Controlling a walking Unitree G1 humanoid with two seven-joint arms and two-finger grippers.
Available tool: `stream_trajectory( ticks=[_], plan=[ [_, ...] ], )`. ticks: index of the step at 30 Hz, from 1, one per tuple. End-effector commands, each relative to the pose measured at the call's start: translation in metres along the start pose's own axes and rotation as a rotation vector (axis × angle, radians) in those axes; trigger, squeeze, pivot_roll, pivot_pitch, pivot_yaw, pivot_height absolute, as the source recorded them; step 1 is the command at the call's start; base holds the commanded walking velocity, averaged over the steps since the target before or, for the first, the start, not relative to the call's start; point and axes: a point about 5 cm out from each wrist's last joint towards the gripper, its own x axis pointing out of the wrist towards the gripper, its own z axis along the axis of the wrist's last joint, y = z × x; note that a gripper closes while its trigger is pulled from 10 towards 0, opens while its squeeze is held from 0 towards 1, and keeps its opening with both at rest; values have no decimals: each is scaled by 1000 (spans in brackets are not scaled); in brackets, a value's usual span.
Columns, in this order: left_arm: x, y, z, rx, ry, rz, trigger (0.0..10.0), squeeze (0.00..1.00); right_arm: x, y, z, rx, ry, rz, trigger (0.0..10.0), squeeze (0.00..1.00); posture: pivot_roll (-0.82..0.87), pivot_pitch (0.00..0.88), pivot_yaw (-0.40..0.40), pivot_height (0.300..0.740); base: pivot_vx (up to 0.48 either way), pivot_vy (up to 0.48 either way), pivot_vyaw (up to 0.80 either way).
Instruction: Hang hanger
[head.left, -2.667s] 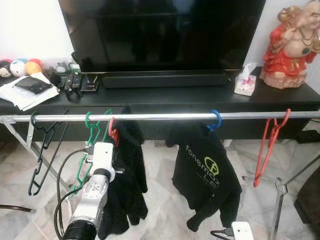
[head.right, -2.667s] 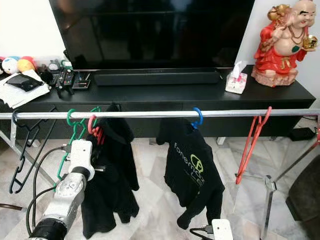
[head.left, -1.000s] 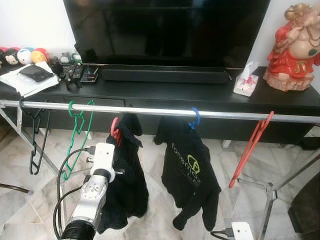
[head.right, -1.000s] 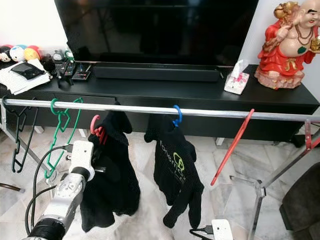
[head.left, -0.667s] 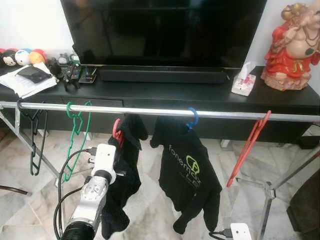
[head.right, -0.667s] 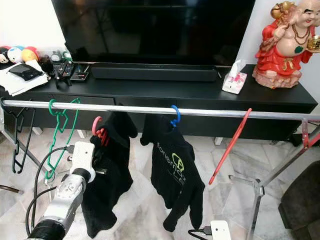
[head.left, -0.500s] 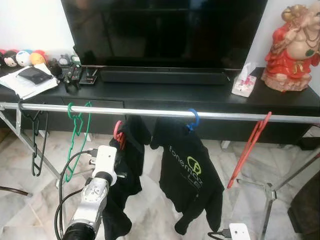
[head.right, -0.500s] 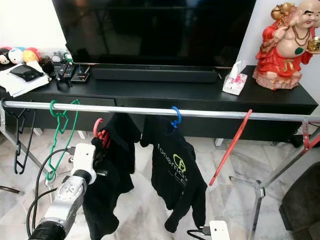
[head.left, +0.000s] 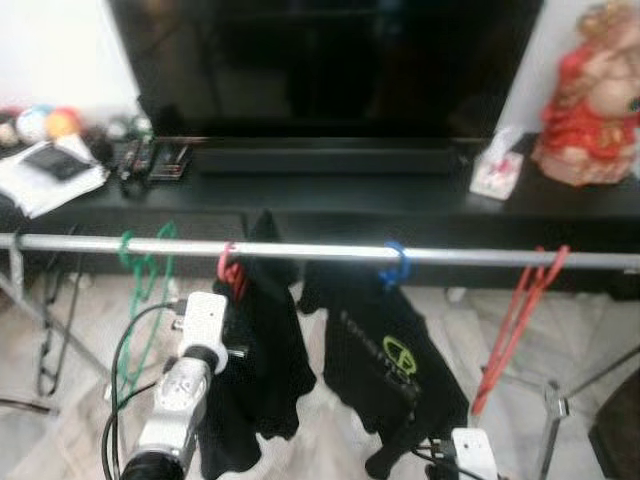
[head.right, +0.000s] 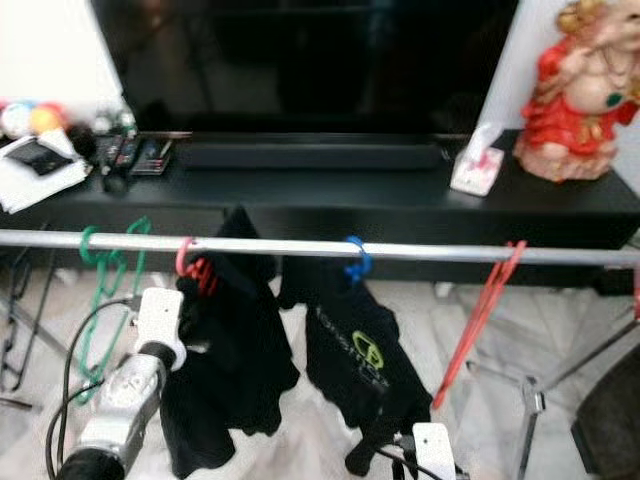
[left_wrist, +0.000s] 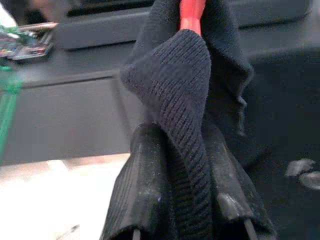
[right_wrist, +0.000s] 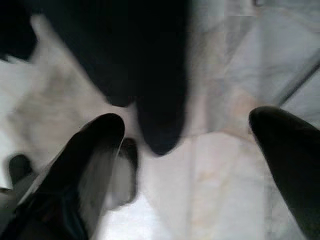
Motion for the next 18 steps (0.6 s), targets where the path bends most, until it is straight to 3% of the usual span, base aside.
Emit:
stream_trajectory(
  ticks=[1,8,10,18],
  plan=[
    [-1,10,16,8,-92,6,10000,0,1,5,6,12,-15,10,10000,0,-131,0,6,740,0,0,0],
    [-9,12,17,-2,-108,-12,10000,0,1,7,6,11,-14,15,10000,0,-129,0,6,740,0,0,0],
    [-10,14,14,9,-79,-17,10000,0,0,13,1,5,0,25,10000,0,-127,0,6,740,0,0,0],
    [1,10,18,-4,-62,-8,10000,0,0,28,-1,1,6,39,10000,0,-131,0,7,740,0,0,0]
  ],
)
